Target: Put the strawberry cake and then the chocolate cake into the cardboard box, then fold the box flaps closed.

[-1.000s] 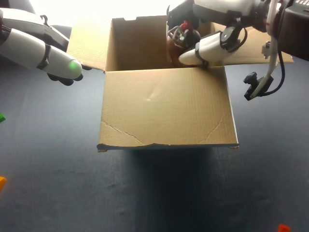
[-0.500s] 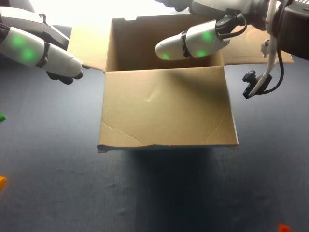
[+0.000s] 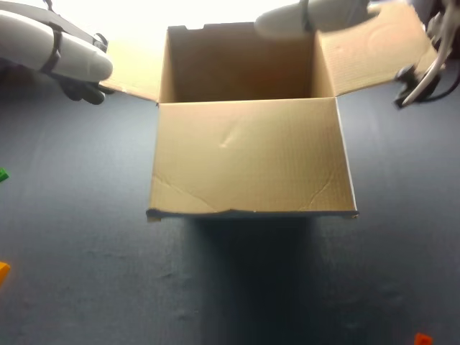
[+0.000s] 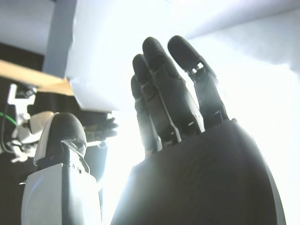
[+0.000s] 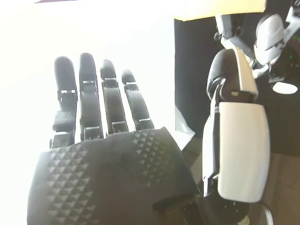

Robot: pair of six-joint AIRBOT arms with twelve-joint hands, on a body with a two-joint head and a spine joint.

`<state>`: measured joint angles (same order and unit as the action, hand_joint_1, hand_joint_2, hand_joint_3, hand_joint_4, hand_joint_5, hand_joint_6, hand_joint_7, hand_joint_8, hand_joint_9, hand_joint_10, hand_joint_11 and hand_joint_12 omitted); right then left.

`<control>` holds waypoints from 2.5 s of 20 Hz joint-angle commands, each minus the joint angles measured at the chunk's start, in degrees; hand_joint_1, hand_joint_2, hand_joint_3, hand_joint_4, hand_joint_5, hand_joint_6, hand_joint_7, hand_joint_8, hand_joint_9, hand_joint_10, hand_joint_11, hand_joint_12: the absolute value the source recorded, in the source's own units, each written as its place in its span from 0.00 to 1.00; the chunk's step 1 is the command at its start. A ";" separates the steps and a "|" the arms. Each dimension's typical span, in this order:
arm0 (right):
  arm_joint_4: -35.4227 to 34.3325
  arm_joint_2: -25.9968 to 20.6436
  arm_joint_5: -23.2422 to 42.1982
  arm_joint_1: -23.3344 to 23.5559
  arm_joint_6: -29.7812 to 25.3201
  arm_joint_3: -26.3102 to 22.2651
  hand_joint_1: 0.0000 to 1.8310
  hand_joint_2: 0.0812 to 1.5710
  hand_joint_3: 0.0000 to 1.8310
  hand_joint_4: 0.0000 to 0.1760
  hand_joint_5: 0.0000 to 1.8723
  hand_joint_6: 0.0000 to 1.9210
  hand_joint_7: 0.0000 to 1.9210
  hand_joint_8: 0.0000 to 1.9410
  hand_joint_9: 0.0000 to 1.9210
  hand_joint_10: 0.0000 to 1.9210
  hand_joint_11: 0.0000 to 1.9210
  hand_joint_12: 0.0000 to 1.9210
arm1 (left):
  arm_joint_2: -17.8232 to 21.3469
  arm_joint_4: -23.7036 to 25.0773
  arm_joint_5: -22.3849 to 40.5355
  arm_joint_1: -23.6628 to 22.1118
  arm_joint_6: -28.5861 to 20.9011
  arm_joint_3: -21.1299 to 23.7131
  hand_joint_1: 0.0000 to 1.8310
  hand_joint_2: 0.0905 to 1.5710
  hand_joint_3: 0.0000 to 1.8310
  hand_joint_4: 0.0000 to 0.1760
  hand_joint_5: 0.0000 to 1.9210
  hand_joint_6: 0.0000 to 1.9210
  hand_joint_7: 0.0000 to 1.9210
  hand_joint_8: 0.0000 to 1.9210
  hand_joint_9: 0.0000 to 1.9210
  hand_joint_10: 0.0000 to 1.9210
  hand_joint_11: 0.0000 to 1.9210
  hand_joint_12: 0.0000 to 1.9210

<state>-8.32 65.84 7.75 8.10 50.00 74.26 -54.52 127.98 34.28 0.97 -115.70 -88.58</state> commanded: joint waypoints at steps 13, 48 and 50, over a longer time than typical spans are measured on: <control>1.81 -9.84 0.27 5.26 2.31 -4.72 0.03 0.77 0.00 0.00 0.39 0.32 0.36 0.48 0.22 0.77 0.09 1.00 | 1.41 -2.91 -1.45 -4.33 -3.60 1.61 0.12 0.77 0.00 0.00 0.39 0.00 0.50 0.01 0.44 0.19 0.17 0.73; 5.77 -20.41 20.44 -28.02 11.02 -12.55 0.08 0.79 0.00 0.00 0.32 0.52 0.34 0.54 0.23 0.74 0.12 1.00 | -4.22 -70.13 -1.98 11.36 35.55 10.94 0.13 0.79 0.00 0.00 0.50 0.00 0.43 0.38 0.33 0.66 0.20 0.87; 5.77 -20.13 21.32 -28.44 11.48 -12.55 0.10 0.79 0.00 0.00 0.33 0.50 0.34 0.54 0.22 0.75 0.12 1.00 | -4.67 -70.13 -1.70 11.66 35.82 10.62 0.14 0.79 0.00 0.00 0.50 0.00 0.43 0.37 0.33 0.66 0.21 0.86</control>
<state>-2.11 46.39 22.26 -20.69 61.36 61.56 -59.55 61.36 29.04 13.17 -79.31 -77.67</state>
